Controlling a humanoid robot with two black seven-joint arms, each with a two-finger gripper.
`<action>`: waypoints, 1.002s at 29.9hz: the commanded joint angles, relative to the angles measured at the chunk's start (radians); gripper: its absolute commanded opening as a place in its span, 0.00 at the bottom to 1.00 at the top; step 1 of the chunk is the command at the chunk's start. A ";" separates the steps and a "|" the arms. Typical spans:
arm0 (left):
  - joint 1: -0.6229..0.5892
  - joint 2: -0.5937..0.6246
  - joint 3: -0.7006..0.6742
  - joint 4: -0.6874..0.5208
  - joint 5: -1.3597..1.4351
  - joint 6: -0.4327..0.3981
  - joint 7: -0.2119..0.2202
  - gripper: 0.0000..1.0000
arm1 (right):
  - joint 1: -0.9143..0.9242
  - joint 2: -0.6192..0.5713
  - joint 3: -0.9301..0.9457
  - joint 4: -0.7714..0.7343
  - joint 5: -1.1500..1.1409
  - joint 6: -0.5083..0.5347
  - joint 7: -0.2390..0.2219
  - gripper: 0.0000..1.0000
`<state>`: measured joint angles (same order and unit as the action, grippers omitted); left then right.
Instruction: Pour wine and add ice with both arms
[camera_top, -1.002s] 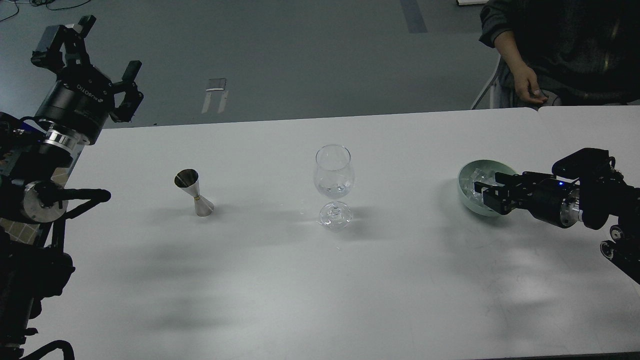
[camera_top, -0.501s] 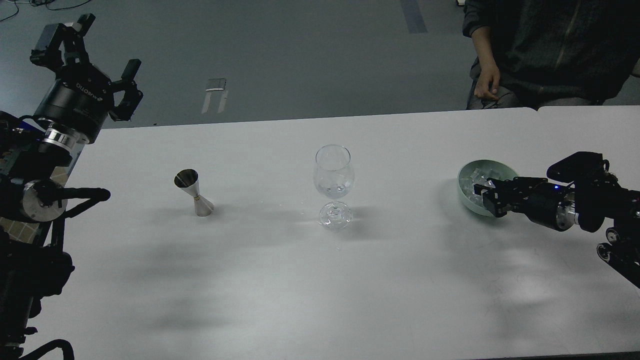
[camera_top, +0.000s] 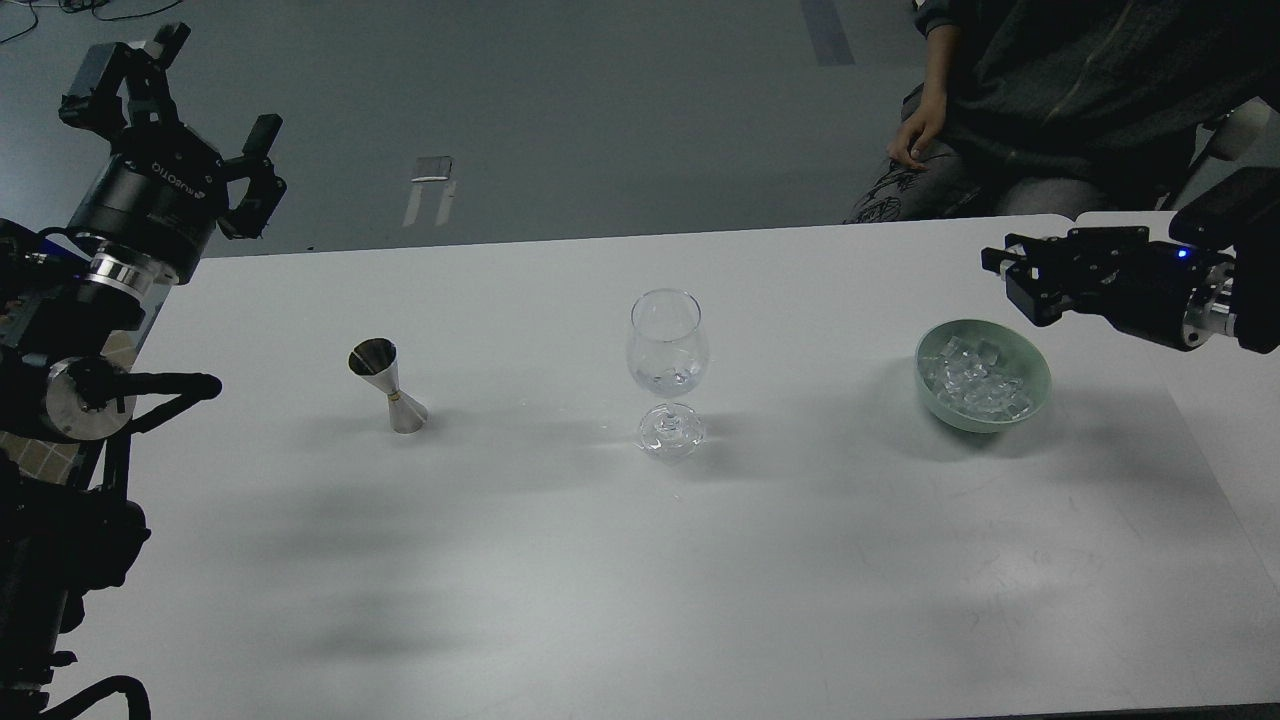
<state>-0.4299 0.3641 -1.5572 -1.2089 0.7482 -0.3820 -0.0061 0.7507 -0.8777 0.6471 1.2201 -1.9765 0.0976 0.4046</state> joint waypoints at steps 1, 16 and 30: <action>-0.003 -0.001 0.000 0.000 0.000 0.000 0.000 0.97 | 0.143 -0.032 -0.004 0.097 0.030 0.080 0.002 0.00; -0.003 0.003 0.002 -0.015 0.000 0.000 0.003 0.97 | 0.443 0.299 -0.104 0.167 -0.039 0.315 -0.001 0.00; 0.007 -0.001 0.002 -0.017 0.000 0.000 0.006 0.97 | 0.433 0.347 -0.268 0.157 -0.079 0.367 -0.001 0.00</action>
<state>-0.4255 0.3644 -1.5553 -1.2257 0.7486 -0.3819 -0.0001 1.1861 -0.5414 0.3829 1.3805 -2.0550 0.4556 0.4034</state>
